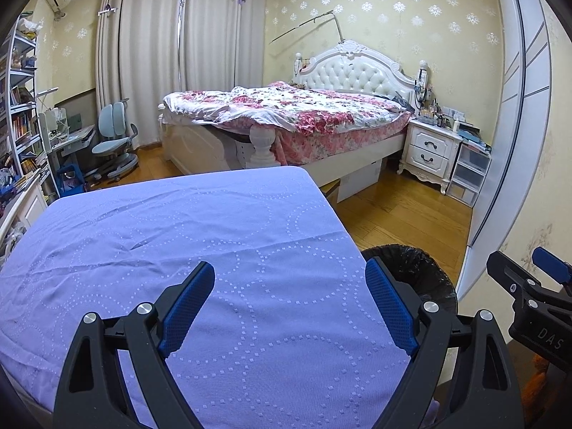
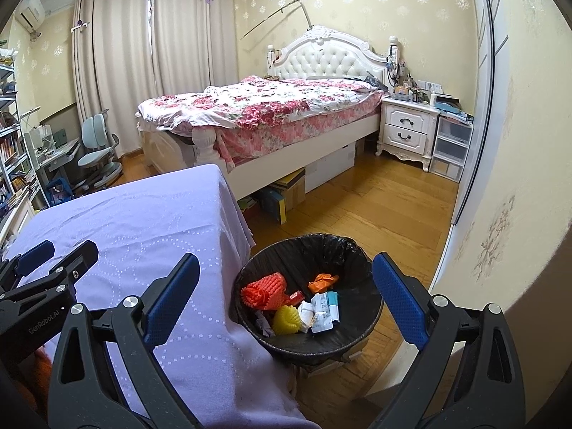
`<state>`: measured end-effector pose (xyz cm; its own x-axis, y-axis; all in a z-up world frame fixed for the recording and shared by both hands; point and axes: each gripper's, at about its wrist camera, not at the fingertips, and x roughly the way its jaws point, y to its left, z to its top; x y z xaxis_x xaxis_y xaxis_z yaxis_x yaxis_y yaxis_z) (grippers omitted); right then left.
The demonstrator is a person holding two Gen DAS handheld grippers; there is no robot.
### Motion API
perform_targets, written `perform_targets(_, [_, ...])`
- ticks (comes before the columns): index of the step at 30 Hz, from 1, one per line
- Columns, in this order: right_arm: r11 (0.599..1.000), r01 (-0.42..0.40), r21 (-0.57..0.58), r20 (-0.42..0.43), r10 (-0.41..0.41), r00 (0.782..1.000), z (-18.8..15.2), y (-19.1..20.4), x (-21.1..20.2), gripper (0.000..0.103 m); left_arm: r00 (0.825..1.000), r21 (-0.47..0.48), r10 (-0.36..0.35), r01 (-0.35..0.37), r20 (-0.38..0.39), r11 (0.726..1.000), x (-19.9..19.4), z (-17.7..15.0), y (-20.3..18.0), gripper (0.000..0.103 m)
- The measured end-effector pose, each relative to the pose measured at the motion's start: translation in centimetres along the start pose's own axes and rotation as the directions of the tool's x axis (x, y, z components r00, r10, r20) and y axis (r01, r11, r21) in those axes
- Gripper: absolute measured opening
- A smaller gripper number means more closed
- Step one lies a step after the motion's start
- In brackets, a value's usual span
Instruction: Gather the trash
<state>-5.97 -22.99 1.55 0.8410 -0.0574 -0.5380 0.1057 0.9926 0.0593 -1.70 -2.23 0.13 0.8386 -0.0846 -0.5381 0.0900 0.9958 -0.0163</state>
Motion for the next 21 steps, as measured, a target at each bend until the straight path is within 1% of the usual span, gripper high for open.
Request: perform_targets(21, [1.0,0.0,-0.002,-0.003,0.0,1.0,-0.08,0.08,0.07,0.095,1.0,0.001,-0.001,0.001,-0.004,1.0,-0.06,-0.06,-0.17,0.086])
